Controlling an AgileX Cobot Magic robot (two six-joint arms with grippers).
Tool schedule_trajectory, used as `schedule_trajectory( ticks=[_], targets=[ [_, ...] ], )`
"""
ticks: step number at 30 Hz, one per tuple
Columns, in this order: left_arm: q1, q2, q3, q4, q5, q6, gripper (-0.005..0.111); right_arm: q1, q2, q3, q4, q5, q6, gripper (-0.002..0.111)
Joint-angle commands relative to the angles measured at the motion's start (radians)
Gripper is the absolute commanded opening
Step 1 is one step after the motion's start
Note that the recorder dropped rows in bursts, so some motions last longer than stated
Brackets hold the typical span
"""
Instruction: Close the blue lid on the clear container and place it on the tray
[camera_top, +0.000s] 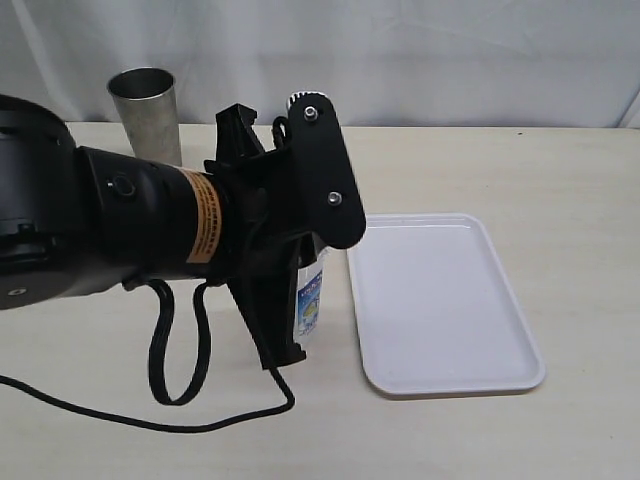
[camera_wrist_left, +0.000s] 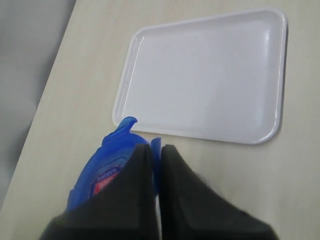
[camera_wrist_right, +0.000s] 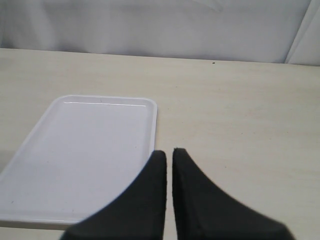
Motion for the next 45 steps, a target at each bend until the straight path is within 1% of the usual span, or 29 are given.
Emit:
schedule_trajectory(
  ticks=[1, 6, 8, 12, 16, 18, 21, 30, 36, 41, 45],
  targets=[
    [-0.003, -0.002, 0.0, 0.181, -0.01, -0.183, 0.0, 0.002, -0.004, 0.002, 0.004, -0.013, -0.003, 0.005],
    [-0.003, -0.002, 0.0, 0.222, -0.012, -0.223, 0.0, 0.002, -0.004, 0.002, 0.004, -0.013, -0.003, 0.005],
    [-0.003, -0.004, 0.0, 0.269, -0.012, -0.275, 0.0, 0.002, -0.004, 0.002, 0.004, -0.013, -0.003, 0.005],
    [-0.003, -0.006, 0.013, 0.389, -0.01, -0.399, 0.0, 0.002, -0.004, 0.002, 0.004, -0.013, -0.003, 0.005],
    [-0.003, -0.024, 0.08, 0.574, -0.042, -0.586, 0.0, 0.002, -0.004, 0.002, 0.004, -0.013, -0.003, 0.005],
    [-0.003, -0.031, 0.1, 0.639, -0.067, -0.652, 0.0, 0.002, -0.004, 0.002, 0.004, -0.013, -0.003, 0.005],
    [-0.003, -0.033, 0.099, 0.654, -0.092, -0.66, 0.0, 0.002, -0.004, 0.002, 0.004, -0.013, -0.003, 0.005],
    [-0.003, -0.031, 0.122, 0.647, -0.103, -0.66, 0.0, 0.002, -0.004, 0.002, 0.004, -0.013, -0.003, 0.005],
    [-0.003, -0.031, 0.156, 0.654, -0.171, -0.66, 0.0, 0.002, -0.004, 0.002, 0.004, -0.013, -0.003, 0.005],
    [-0.003, -0.031, 0.156, 0.654, -0.173, -0.66, 0.0, 0.002, -0.004, 0.002, 0.004, -0.013, -0.003, 0.005],
    [-0.003, -0.031, 0.156, 0.647, -0.142, -0.66, 0.0, 0.002, -0.004, 0.002, 0.004, -0.013, -0.003, 0.005]
  ],
)
